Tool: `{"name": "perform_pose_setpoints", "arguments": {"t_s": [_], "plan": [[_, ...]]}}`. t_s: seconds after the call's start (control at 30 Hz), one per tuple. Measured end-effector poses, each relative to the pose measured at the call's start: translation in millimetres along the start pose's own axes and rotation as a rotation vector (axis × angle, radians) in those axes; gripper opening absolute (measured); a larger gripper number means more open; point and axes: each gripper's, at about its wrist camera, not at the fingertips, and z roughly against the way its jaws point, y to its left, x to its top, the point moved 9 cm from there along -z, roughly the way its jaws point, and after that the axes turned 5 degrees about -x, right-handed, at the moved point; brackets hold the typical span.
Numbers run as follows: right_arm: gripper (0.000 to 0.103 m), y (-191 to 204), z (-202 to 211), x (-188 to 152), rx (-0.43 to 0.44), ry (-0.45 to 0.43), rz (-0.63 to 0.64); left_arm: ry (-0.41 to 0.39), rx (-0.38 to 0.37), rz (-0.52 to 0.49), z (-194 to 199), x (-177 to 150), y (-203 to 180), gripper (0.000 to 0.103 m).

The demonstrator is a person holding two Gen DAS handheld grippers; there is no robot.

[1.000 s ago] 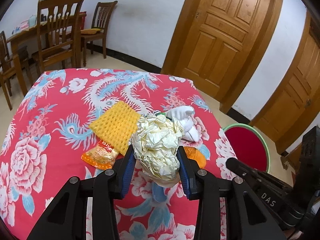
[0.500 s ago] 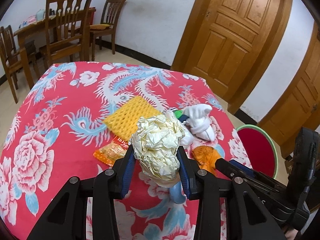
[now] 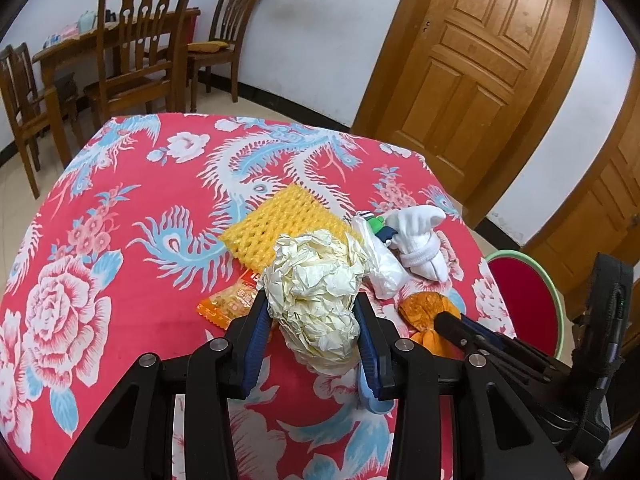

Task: Collect trash
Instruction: 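Grasp the orange wrapper with the right gripper while the left holds the foil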

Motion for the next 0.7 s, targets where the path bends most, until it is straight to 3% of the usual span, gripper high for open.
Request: {"name": "perform_pose_setpoints", "arguments": {"t_s": [0.33, 0.7], "plan": [[0.019, -15.0, 28.7, 3.6, 0.022, -0.049, -0.045, -0.001, -0.02, -0.031, 3.2, 0.8, -18.4, 0.042], [0.019, -65.2, 69.8, 9.2, -0.01, -0.118, -0.125, 0.011, -0.075, -0.097, 1.4, 2.9, -65.0, 0.042]]}}
